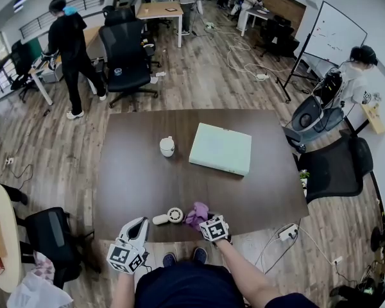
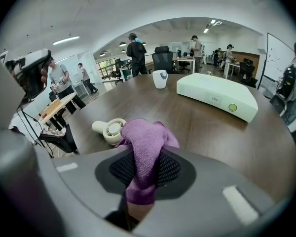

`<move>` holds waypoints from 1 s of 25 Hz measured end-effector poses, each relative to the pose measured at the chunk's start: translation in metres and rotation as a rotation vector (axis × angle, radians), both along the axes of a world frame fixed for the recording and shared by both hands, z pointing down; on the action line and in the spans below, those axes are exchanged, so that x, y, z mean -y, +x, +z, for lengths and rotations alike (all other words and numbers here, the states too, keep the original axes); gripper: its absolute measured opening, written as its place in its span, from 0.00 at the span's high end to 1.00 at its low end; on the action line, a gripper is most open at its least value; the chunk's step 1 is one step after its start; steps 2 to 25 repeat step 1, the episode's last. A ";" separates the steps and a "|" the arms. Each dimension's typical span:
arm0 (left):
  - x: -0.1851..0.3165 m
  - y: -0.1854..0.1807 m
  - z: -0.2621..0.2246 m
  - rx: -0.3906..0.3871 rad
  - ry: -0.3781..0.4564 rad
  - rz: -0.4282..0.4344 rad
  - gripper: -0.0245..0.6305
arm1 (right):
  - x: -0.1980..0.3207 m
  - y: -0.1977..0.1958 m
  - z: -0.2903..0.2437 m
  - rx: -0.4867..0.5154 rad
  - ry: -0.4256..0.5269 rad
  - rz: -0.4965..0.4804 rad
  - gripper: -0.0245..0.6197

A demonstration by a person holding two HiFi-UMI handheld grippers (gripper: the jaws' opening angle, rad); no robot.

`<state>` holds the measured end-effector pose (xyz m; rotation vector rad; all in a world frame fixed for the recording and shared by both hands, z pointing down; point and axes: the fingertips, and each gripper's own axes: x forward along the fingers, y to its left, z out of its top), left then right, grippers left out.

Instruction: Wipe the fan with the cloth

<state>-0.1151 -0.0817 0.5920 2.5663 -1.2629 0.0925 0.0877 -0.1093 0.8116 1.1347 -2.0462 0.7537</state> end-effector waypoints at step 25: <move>0.000 0.000 0.000 0.001 0.000 0.000 0.97 | 0.000 -0.001 0.000 0.002 0.000 -0.002 0.82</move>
